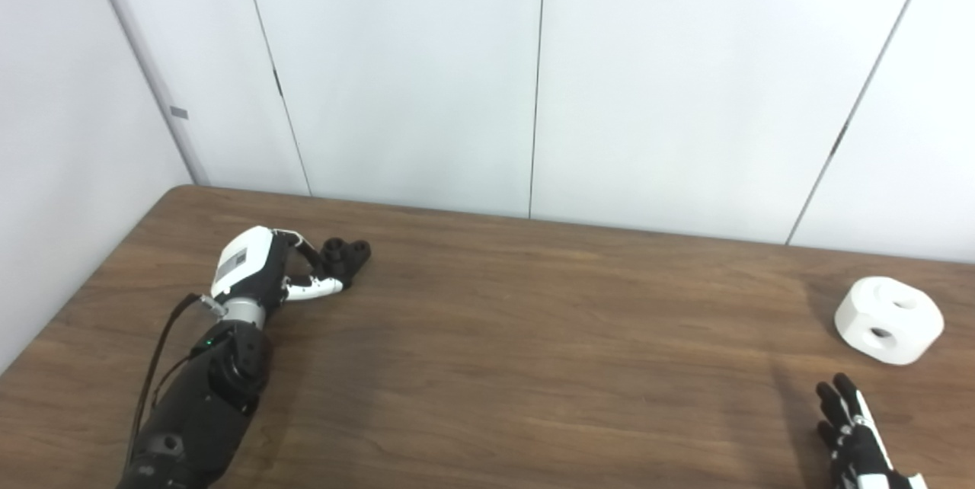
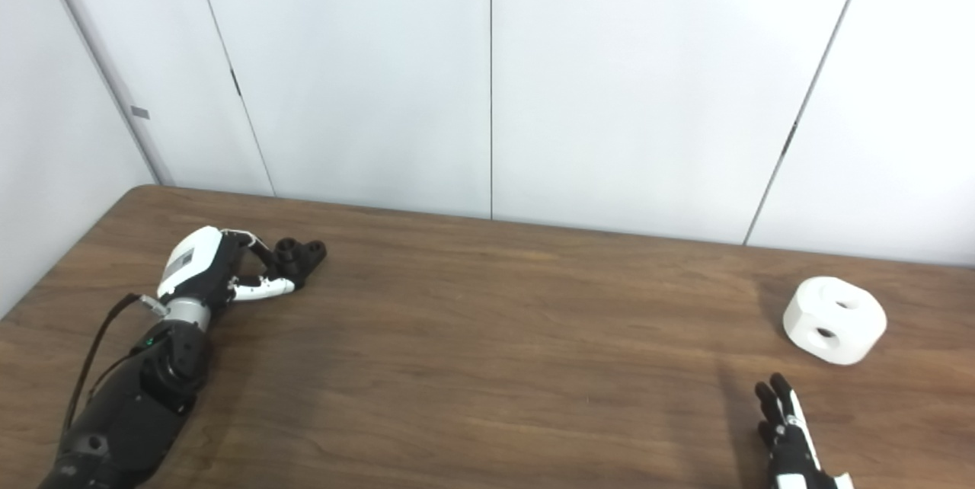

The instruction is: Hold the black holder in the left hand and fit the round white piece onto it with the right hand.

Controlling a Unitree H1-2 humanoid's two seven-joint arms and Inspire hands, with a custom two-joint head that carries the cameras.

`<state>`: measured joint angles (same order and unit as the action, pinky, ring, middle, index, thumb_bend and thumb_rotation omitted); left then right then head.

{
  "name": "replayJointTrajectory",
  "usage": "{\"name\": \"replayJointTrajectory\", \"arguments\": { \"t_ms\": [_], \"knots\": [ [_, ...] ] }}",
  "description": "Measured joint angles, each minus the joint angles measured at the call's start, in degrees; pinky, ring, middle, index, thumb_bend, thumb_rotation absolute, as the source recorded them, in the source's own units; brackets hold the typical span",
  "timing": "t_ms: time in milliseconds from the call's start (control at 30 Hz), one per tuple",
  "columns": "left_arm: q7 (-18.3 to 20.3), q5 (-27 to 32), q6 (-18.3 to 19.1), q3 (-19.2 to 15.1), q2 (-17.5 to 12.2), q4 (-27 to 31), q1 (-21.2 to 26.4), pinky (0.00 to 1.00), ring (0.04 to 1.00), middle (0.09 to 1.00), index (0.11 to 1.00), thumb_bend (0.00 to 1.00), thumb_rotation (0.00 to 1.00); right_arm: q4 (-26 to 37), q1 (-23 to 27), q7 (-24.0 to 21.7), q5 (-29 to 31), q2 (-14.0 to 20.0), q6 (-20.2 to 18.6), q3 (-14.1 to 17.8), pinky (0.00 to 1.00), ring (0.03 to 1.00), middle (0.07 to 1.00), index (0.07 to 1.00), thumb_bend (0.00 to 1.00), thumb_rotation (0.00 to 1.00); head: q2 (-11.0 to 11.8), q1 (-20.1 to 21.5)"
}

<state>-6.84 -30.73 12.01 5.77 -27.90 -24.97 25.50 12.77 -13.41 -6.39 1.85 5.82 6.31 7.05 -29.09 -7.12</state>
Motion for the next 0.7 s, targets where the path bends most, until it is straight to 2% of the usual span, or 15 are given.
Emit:
{"name": "replayJointTrajectory", "arguments": {
  "t_ms": [400,700],
  "knots": [
    [4.62,0.41,0.34,0.4,-0.22,9.04,-5.01,1.0,0.936,0.817,0.487,0.52,0.05,0.17,-0.01,0.24,-1.56,-0.05,-0.07,-0.3,1.0,1.0,0.954,1.0,0.64,1.0,-0.44,0.62],
    [6.93,0.8,-1.45,1.02,0.47,18.07,-11.0,1.0,0.933,0.835,0.489,0.52,0.05,0.24,-0.02,0.99,-2.11,-0.09,-0.05,-0.53,1.0,1.0,0.949,1.0,0.63,1.0,-1.23,1.4]
  ]
}}
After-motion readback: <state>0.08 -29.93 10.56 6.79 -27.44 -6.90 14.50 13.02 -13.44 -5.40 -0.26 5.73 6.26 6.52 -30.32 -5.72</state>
